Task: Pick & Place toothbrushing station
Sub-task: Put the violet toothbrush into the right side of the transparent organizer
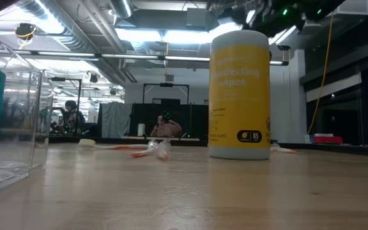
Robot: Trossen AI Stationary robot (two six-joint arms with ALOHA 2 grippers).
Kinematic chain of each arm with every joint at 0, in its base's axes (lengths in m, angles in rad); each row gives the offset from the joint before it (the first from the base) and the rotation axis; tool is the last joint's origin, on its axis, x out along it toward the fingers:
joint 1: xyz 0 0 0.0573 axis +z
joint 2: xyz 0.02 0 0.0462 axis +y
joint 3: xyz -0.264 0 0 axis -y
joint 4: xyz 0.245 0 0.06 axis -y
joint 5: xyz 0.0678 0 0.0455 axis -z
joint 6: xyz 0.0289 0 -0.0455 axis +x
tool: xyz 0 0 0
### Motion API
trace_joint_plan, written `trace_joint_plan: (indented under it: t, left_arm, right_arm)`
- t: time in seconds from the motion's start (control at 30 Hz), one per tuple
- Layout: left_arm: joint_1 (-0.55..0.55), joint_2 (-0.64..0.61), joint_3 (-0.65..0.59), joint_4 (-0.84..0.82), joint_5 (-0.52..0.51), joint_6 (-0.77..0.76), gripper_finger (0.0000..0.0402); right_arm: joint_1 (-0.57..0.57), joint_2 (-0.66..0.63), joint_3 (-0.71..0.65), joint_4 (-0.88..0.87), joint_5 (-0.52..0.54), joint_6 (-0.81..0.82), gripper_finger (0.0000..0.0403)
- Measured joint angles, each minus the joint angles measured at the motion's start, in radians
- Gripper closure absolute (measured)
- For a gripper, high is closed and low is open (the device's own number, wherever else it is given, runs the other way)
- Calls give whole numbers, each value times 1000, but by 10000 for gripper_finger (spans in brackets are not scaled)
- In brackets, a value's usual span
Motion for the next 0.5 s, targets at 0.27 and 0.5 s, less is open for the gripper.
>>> trace_joint_plan:
  t: [0.27, 0.5]
  left_arm:
    - [56, -22, 0, -488, 136, 271, 394]
    - [4, -207, 0, -732, 242, 379, 398]
  right_arm:
    - [223, -132, 0, -22, -99, -130, 403]
    - [440, -149, 0, 31, -116, -176, 403]
